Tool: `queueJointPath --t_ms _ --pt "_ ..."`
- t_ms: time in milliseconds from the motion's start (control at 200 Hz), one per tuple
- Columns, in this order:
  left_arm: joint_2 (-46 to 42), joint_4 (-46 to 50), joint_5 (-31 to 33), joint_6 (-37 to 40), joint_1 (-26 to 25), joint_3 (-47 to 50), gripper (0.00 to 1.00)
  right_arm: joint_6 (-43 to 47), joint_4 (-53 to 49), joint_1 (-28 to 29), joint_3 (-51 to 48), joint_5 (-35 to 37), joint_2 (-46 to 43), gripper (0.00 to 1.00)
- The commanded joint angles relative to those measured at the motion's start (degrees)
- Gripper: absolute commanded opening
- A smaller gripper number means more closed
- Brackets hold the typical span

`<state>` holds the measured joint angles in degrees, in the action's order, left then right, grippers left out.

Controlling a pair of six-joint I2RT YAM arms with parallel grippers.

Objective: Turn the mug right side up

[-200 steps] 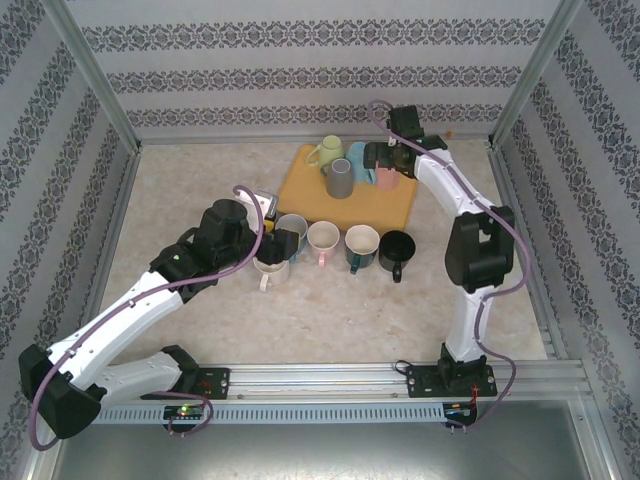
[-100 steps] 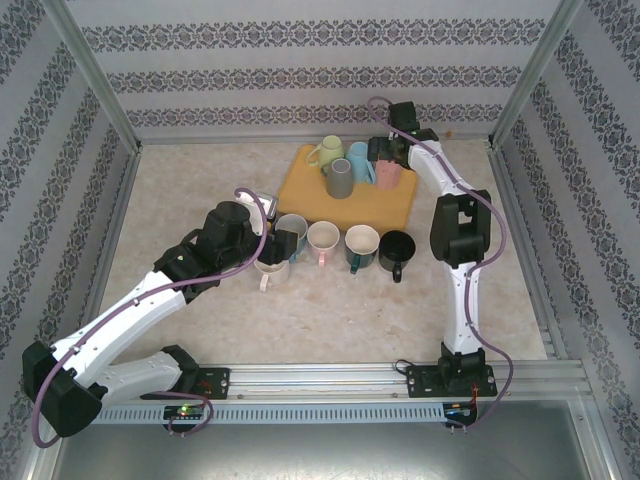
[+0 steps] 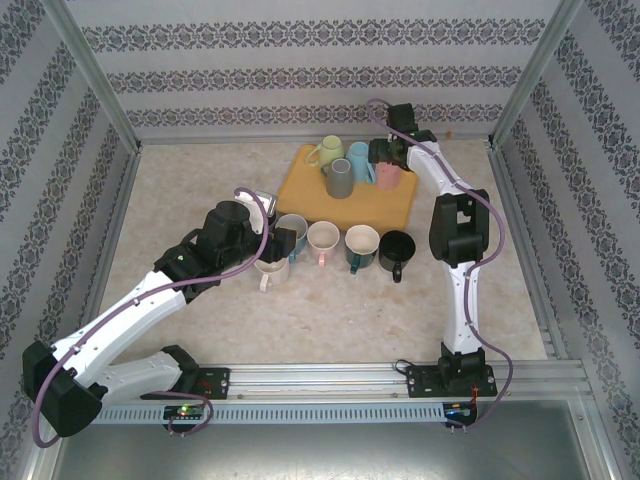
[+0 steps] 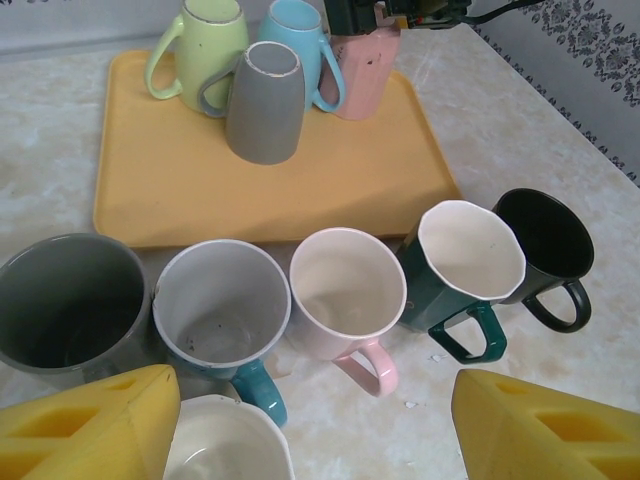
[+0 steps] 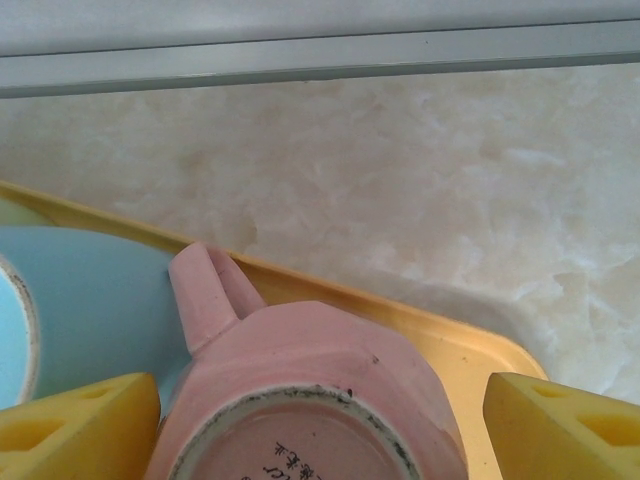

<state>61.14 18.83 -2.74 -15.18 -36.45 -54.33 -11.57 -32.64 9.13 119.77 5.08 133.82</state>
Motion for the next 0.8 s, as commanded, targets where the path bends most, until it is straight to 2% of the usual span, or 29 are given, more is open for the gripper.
queueJointPath --t_ms 0,355,610,699,794 --pt "-0.58 -1.69 0.84 1.29 -0.82 0.77 0.73 0.08 -0.51 0.06 -1.35 1.16 0.26 0.84" --pt "-1.79 -1.33 1.77 1.91 -0.82 0.70 0.73 0.15 -5.37 -0.16 0.22 1.00 1.32 0.85" --pt "-1.96 -1.12 2.32 2.43 -0.82 0.67 0.73 0.54 -8.09 -0.25 3.46 0.46 3.27 0.88" --pt "-1.92 -1.11 2.69 2.61 -0.86 0.70 0.73 0.59 -8.14 -0.25 3.30 0.58 3.20 0.86" --pt "-1.69 -1.08 2.74 2.83 -0.82 0.68 0.73 0.49 -7.67 -0.25 1.99 0.81 2.48 0.77"
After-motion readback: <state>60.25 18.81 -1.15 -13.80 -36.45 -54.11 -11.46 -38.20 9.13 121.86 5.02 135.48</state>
